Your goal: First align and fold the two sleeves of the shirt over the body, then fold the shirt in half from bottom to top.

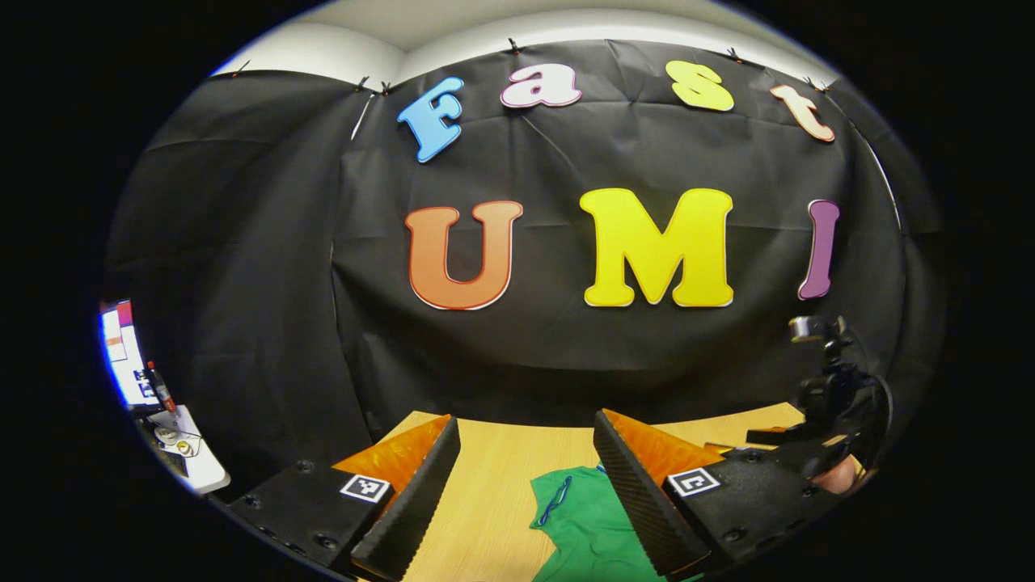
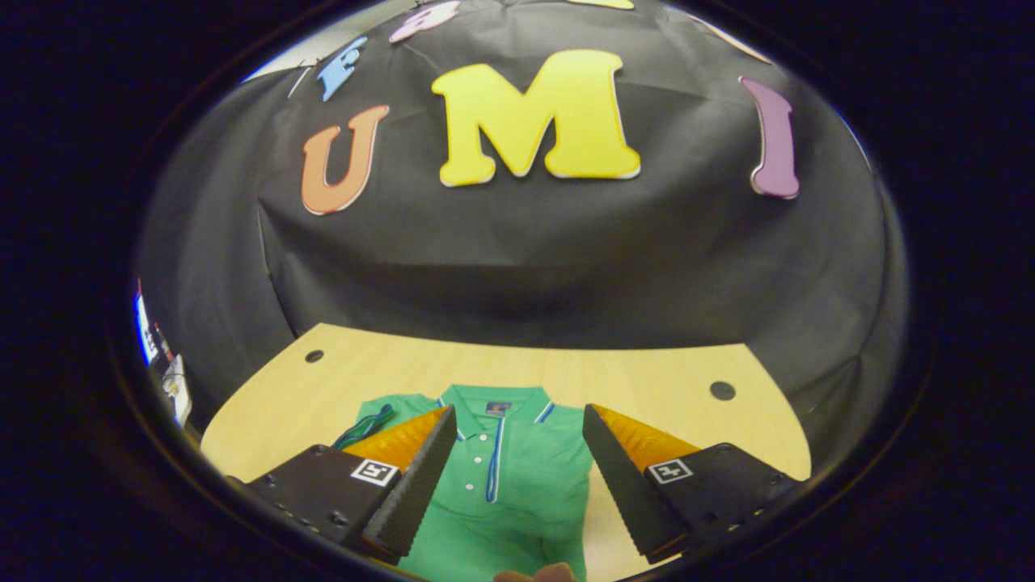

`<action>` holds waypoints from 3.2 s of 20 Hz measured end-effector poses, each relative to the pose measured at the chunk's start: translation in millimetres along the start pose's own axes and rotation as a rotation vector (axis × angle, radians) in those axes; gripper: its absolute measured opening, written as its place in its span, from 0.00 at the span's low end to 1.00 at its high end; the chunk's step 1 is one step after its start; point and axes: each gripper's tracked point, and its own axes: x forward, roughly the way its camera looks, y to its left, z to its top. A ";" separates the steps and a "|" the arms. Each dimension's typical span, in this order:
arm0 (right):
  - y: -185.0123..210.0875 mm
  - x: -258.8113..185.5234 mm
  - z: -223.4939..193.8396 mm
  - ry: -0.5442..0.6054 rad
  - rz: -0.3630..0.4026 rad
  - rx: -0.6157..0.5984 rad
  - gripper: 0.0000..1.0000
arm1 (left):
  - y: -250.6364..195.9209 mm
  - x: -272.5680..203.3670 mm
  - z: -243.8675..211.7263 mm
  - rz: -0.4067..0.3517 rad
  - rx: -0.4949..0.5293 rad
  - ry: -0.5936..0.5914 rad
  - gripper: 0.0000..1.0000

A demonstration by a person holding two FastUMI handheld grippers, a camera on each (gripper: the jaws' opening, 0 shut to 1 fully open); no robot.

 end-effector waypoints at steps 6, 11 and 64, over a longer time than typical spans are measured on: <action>-8.9 -79.5 28.1 -0.110 -0.017 -0.044 0.96 | -17.7 37.3 -50.8 -0.112 0.032 0.116 1.00; -23.1 -112.7 37.5 -0.132 -0.047 -0.041 0.95 | -20.9 69.2 -83.8 -0.150 0.024 0.217 1.00; -98.3 -178.8 -25.4 -0.017 -0.190 0.213 0.96 | -139.2 145.5 -174.8 -0.320 -0.227 0.489 0.17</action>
